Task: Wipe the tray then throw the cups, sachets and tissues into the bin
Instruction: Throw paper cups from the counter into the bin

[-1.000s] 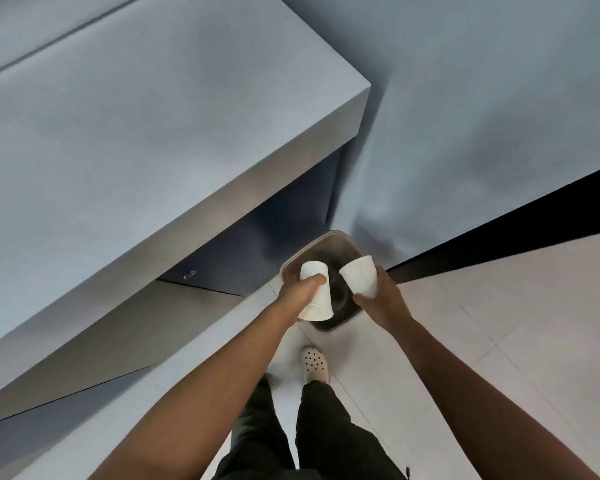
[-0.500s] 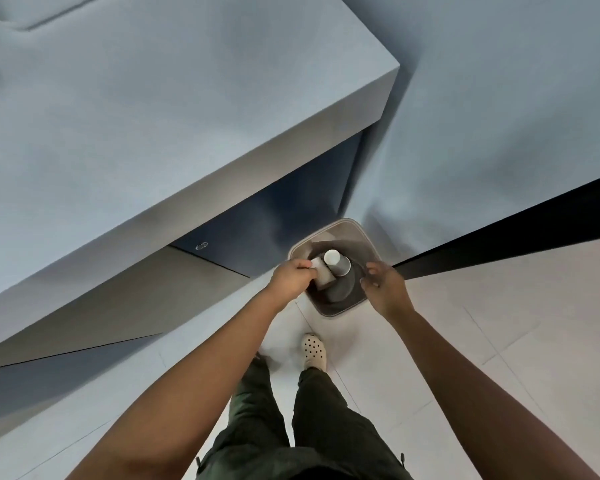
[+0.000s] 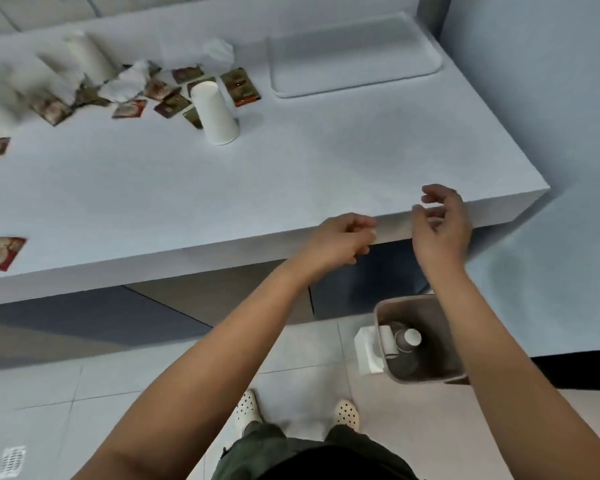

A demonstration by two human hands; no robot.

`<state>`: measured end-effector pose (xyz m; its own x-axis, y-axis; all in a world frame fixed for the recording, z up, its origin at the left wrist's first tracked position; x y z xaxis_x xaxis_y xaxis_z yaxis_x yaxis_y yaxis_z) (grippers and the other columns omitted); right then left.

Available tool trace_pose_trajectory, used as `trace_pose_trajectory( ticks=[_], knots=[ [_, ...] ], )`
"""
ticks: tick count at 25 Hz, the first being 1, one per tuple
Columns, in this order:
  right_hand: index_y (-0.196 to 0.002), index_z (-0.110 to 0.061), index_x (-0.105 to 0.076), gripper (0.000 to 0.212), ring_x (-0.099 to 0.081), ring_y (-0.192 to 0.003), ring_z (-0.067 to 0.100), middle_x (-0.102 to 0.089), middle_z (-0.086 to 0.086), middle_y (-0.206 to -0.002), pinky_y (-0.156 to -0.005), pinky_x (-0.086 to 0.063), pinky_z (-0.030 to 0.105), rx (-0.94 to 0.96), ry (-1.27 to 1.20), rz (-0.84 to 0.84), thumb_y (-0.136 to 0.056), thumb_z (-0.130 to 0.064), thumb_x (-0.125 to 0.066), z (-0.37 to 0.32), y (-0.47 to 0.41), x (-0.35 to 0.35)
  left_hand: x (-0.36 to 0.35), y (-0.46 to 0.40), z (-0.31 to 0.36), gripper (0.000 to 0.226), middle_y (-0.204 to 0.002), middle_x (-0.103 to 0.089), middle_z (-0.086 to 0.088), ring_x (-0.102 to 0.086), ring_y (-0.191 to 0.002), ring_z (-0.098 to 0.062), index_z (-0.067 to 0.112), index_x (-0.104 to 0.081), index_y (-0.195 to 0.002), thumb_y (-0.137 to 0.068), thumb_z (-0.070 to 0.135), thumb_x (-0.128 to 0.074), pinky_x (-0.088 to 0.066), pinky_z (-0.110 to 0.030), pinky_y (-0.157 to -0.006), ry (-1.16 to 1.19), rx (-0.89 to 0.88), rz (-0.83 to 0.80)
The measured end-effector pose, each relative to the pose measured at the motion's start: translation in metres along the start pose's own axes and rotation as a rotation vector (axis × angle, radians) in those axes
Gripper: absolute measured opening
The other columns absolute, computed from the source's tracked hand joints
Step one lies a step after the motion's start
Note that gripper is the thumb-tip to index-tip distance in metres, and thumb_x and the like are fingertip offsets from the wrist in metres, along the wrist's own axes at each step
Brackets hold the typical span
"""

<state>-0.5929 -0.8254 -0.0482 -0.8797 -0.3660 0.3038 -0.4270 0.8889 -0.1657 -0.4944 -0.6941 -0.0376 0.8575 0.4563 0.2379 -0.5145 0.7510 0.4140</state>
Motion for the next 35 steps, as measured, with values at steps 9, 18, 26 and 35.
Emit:
trace_pose_trajectory(
  ticks=[9, 18, 26, 35],
  knots=[
    [-0.110, -0.019, -0.058, 0.026, -0.052, -0.081, 0.012, -0.055, -0.004, -0.102, -0.068, -0.042, 0.016, 0.197, 0.010, -0.439, -0.086, -0.008, -0.053, -0.102, 0.072, -0.202, 0.239, 0.100, -0.062, 0.021, -0.094, -0.060, 0.012, -0.061, -0.083, -0.009, 0.023, -0.060, -0.111, -0.091, 0.020, -0.053, -0.045, -0.022, -0.066, 0.163, -0.005, 0.472],
    [-0.114, -0.016, -0.057, 0.026, -0.054, -0.088, 0.014, -0.058, 0.001, -0.113, -0.075, -0.043, 0.022, 0.291, 0.142, -0.650, -0.088, -0.012, -0.054, -0.154, 0.154, -0.360, 0.442, 0.187, -0.182, 0.040, -0.099, -0.055, 0.002, -0.056, -0.084, -0.014, 0.013, -0.056, -0.122, -0.083, 0.022, -0.060, -0.043, -0.021, -0.073, -0.045, 0.265, 1.001],
    [-0.120, -0.014, -0.054, 0.031, -0.052, -0.111, 0.019, -0.051, 0.006, -0.124, -0.084, -0.038, 0.020, 0.259, 0.257, -0.533, -0.089, -0.010, -0.054, -0.153, 0.136, -0.399, 0.517, 0.194, -0.233, 0.091, -0.140, -0.036, -0.017, -0.032, -0.131, -0.037, 0.019, -0.026, -0.144, -0.071, 0.046, -0.074, -0.031, -0.045, -0.106, -0.346, 0.621, 0.949],
    [-0.138, -0.009, -0.028, 0.085, -0.034, -0.122, 0.034, -0.028, 0.016, -0.142, -0.096, -0.042, 0.042, 0.088, 0.284, 0.024, -0.069, -0.030, -0.072, -0.135, 0.025, -0.385, 0.534, 0.163, -0.225, 0.101, -0.141, -0.028, -0.016, -0.044, -0.125, -0.035, 0.018, -0.026, -0.145, -0.065, 0.042, -0.082, -0.038, -0.041, -0.104, -0.159, 0.542, 1.048]
  ],
)
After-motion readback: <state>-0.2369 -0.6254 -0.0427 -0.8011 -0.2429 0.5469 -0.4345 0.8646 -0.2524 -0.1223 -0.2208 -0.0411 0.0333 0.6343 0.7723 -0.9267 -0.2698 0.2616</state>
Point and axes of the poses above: each hand's wrist, its own y-axis away from the middle knuckle, its own x-axis out of the back of the hand, z = x × y, the point moved 5 cm from there along -y, towards the middle knuckle
